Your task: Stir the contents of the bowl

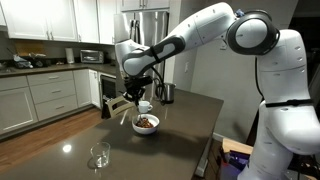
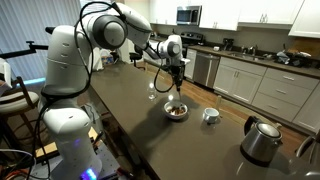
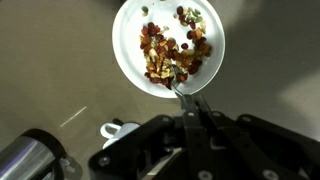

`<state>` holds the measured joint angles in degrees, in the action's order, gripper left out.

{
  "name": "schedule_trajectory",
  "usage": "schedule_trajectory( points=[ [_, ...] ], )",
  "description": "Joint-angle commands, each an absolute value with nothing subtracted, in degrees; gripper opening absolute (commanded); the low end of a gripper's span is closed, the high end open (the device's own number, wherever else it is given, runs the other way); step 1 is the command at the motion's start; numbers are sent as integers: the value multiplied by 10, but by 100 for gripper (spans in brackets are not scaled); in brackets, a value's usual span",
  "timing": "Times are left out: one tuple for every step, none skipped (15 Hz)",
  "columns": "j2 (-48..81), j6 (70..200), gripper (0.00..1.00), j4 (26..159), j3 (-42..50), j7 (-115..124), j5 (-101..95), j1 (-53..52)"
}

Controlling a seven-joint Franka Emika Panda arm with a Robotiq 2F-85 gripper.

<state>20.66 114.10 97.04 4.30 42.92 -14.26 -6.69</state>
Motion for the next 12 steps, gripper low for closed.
schedule_trajectory(
  points=[
    [198,1152,4,980,47,426,-134,-56],
    [195,1154,4,985,47,427,-133,-53],
    [193,1157,4,991,48,427,-131,-51],
    [188,1163,4,999,48,425,-128,-48],
    [185,1168,4,1005,48,425,-124,-46],
    [181,1177,4,1015,48,423,-117,-43],
    [177,1186,4,1024,47,422,-110,-40],
    [169,1204,4,1039,46,423,-102,-38],
    [161,1224,4,1054,45,424,-91,-36],
    [154,1246,4,1069,44,426,-77,-34],
    [145,1270,4,1085,45,430,-67,-32],
    [137,1295,4,1101,45,434,-55,-30]
  ],
)
